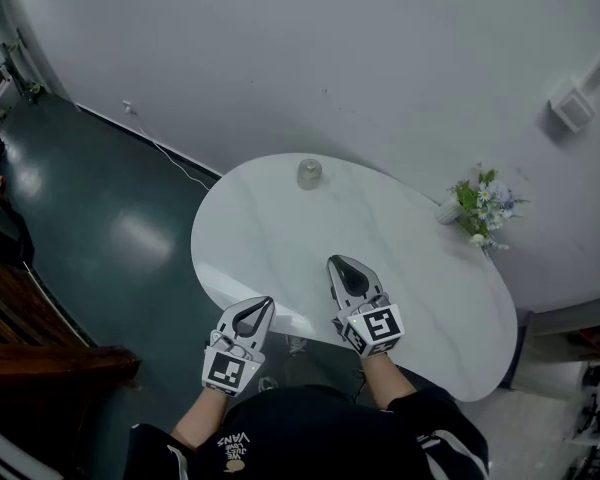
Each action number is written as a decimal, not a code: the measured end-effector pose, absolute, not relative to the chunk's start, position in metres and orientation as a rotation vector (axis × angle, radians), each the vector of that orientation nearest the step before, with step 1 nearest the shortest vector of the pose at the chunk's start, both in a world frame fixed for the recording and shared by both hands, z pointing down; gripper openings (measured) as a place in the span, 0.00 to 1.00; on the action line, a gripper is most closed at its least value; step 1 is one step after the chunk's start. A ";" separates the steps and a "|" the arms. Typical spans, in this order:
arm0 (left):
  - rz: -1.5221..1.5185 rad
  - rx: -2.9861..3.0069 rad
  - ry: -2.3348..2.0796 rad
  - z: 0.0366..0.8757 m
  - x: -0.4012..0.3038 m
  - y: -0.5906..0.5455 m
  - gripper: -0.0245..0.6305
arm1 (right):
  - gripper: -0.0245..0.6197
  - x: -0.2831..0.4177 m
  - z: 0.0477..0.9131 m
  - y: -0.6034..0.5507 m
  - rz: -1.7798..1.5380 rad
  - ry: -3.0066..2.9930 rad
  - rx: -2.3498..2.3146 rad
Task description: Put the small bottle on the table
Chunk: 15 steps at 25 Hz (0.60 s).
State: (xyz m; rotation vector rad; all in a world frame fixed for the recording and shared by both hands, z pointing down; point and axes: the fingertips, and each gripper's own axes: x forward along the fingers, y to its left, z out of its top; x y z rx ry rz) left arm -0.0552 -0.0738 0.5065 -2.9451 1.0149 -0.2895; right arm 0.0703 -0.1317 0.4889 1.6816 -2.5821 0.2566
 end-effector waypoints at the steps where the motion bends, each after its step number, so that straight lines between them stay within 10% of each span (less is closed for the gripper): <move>1: -0.280 -2.949 1.012 0.504 -0.055 -0.067 0.07 | 0.12 0.069 0.488 -0.122 0.257 -2.578 1.686; 15: -0.204 -2.953 0.929 0.481 -0.075 0.023 0.07 | 0.12 0.038 0.479 0.002 0.275 -2.534 1.741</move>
